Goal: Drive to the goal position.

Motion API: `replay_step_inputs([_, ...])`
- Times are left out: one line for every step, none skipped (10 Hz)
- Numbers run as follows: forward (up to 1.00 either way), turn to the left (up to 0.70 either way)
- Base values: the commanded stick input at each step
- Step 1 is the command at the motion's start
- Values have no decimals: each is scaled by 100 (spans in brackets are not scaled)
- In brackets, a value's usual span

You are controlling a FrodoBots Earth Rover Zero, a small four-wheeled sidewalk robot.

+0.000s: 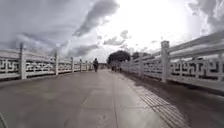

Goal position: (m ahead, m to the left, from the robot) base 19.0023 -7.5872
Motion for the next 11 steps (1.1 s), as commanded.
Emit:
replay_step_inputs([70, 0])
replay_step_inputs([70, 0])
replay_step_inputs([70, 0])
replay_step_inputs([70, 0])
replay_step_inputs([70, 0])
replay_step_inputs([70, 0])
replay_step_inputs([70, 0])
replay_step_inputs([70, 0])
replay_step_inputs([70, 0])
replay_step_inputs([70, 0])
replay_step_inputs([70, 0])
